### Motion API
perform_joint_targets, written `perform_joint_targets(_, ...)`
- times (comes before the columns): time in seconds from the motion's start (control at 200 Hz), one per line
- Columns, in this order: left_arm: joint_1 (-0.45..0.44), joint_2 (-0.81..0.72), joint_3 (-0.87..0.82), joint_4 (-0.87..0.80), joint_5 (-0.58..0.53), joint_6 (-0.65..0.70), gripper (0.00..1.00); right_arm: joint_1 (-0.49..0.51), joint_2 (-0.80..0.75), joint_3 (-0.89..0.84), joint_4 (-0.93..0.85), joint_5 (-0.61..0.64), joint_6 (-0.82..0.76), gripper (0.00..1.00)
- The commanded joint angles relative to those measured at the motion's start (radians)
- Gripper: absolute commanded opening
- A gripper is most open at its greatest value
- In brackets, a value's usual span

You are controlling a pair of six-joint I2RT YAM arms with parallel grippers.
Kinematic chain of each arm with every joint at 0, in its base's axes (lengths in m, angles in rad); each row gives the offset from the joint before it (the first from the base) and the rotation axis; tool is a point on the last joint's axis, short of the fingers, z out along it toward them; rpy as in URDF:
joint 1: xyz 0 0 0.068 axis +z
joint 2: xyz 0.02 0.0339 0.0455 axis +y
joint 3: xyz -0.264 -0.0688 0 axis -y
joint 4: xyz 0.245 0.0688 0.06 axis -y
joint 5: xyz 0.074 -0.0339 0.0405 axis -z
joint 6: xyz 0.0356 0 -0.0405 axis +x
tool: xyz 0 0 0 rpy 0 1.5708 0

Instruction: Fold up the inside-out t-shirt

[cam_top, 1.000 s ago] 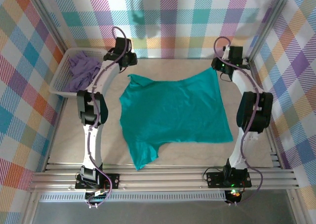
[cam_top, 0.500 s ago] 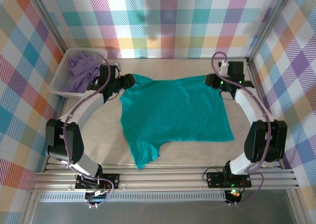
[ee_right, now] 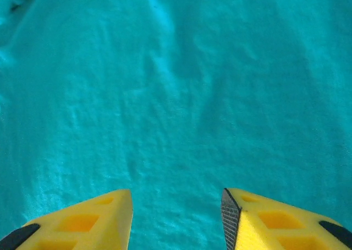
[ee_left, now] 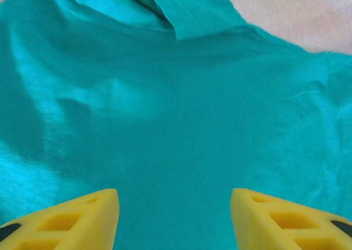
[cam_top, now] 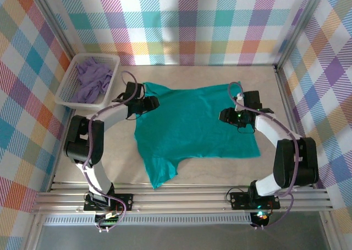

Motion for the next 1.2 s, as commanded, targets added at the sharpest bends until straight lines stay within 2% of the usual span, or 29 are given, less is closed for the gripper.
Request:
perform_joint_targets(0.0, -0.001, 0.060, 0.035, 0.021, -0.014, 0.005, 0.56, -0.009, 0.060, 0.034, 0.034, 0.047, 0.011, 0.47)
perform_joint_targets(0.195, 0.032, 0.180, 0.195, -0.055, -0.036, 0.051, 0.56, -0.063, 0.167, 0.153, 0.044, 0.016, 0.005, 0.48)
perform_joint_targets(0.425, 0.075, 0.342, 0.399, -0.136, 0.006, 0.054, 0.57, -0.121, 0.325, 0.312, 0.080, -0.050, 0.069, 0.48)
perform_joint_targets(0.53, 0.087, 0.404, 0.481, -0.152, 0.030, 0.052, 0.57, -0.125, 0.405, 0.400, 0.113, -0.068, 0.112, 0.48)
perform_joint_targets(0.64, 0.088, 0.472, 0.584, -0.250, 0.052, 0.052, 0.57, -0.134, 0.490, 0.480, 0.149, -0.073, 0.195, 0.48)
perform_joint_targets(0.995, 0.116, 0.676, 0.866, -0.424, 0.083, 0.018, 0.57, -0.137, 0.718, 0.686, 0.070, -0.035, 0.367, 0.46)
perform_joint_targets(1.195, 0.145, 0.836, 1.170, -0.560, 0.086, 0.034, 0.57, -0.133, 0.818, 0.806, 0.054, -0.068, 0.404, 0.45)
